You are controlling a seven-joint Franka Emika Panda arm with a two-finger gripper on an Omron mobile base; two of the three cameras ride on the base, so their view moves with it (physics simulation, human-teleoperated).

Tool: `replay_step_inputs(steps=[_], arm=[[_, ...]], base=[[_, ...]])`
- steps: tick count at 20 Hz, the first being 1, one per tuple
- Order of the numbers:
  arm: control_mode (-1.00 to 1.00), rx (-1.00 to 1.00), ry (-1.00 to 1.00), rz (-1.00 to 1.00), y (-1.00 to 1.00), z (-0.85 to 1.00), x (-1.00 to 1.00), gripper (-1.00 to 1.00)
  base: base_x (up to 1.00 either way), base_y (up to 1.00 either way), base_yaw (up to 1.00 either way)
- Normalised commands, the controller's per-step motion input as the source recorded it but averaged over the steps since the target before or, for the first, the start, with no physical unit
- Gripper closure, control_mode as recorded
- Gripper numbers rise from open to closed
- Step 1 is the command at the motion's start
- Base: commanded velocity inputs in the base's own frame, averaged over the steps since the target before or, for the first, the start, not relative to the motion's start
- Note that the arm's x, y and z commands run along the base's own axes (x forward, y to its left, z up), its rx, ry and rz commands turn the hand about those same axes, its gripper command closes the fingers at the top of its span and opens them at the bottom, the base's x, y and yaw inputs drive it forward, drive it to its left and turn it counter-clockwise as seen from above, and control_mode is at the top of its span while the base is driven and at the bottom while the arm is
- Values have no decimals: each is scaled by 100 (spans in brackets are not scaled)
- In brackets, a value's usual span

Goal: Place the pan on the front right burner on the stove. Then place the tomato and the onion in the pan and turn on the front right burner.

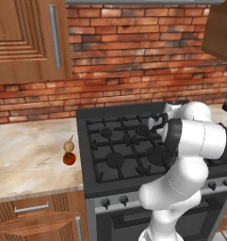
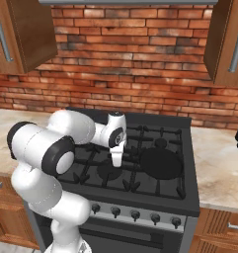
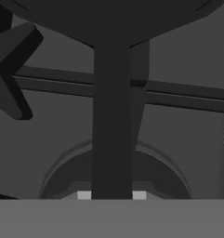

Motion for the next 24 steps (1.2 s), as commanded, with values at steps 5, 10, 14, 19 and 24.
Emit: replay_step_inputs(steps=[5, 10, 14, 19, 24], arm=[[-100, 0, 1, -2, -14, -19, 7, 100], [-100, 1, 2, -5, -2, -27, 0, 100], [-100, 1, 2, -7, 0, -24, 0, 100], [-100, 1, 2, -5, 0, -13, 0, 100], [-100, 0, 2, -4, 0, -3, -4, -100]], base=[[0, 0, 0], [0, 0, 0], [0, 0, 0], [0, 0, 0], [0, 0, 0]])
